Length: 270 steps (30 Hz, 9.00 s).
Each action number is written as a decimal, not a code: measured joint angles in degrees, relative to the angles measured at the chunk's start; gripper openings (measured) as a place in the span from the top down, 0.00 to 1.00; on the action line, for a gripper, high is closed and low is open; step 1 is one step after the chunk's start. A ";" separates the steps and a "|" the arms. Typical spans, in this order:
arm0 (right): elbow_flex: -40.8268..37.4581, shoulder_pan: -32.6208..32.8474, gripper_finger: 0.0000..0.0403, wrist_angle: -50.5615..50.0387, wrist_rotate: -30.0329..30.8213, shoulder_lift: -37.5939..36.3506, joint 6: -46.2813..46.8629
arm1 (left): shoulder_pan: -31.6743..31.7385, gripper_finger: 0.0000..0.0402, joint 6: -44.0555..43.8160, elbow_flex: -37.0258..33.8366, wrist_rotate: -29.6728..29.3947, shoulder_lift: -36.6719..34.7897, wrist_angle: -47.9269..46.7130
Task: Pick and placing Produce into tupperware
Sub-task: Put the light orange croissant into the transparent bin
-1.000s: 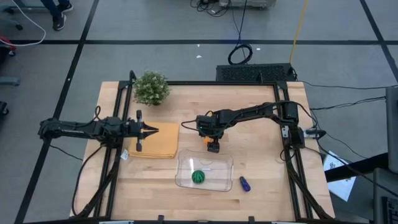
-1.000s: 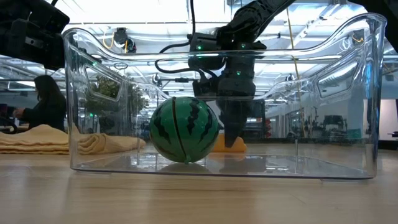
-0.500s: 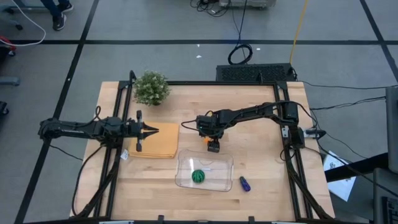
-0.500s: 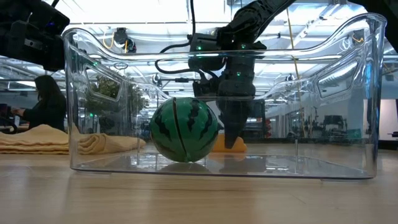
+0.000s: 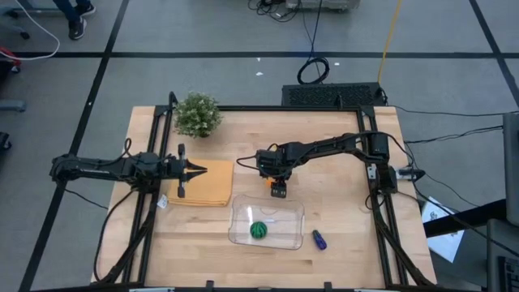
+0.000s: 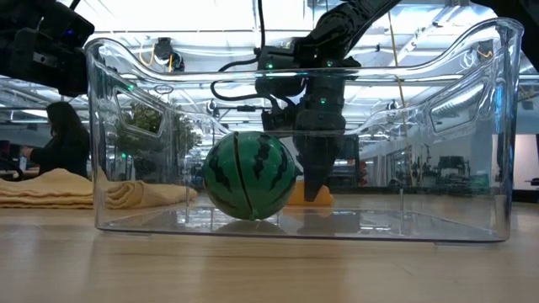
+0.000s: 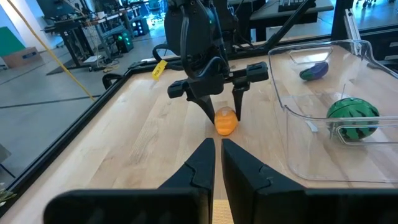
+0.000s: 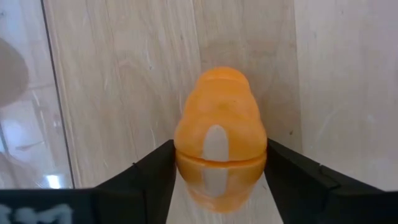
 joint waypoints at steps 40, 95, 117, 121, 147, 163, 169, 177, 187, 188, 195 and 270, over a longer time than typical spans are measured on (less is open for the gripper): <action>9.09 0.04 0.47 -7.94 0.20 -1.88 -1.10 | 0.00 0.92 0.01 0.00 -0.02 0.00 -0.20; 10.61 2.29 0.47 -14.25 0.17 -12.68 3.83 | 0.00 0.92 0.05 0.00 -0.02 0.00 -0.15; 20.82 5.31 0.47 -26.90 1.92 -12.65 5.54 | 0.00 0.92 0.03 0.00 -0.02 0.00 -0.15; 20.82 5.42 0.47 -27.52 1.92 -12.65 5.95 | 0.00 0.92 0.03 0.00 -0.02 0.00 -0.01; 23.27 11.30 0.47 -29.72 1.70 -15.03 9.41 | 0.00 0.92 -0.03 0.00 -0.05 0.01 0.24; 25.50 13.76 0.47 -29.53 1.62 -15.10 11.02 | 0.00 0.92 -0.06 0.00 -0.61 0.00 0.20; 25.50 15.49 0.47 -28.61 1.78 -15.09 11.98 | 0.00 0.92 -0.12 0.00 -0.61 0.01 0.20; 25.50 16.35 0.47 -27.02 3.37 -15.06 12.64 | 0.00 0.92 -0.19 0.00 -0.62 0.00 0.20; 22.29 16.57 0.47 -23.94 3.21 -13.36 12.58 | 0.00 0.92 -0.19 0.00 -0.63 0.01 0.09; 21.86 16.57 0.47 -23.65 3.23 -13.27 12.34 | 0.00 0.92 -0.19 0.00 -0.62 0.02 0.09; 17.24 16.57 0.47 -18.30 3.23 -13.29 12.80 | 0.00 0.92 -0.21 0.00 -0.61 0.02 0.04; 4.70 18.49 0.47 -3.45 3.34 -12.57 14.13 | 0.00 0.92 -0.21 0.00 -0.61 0.00 -0.28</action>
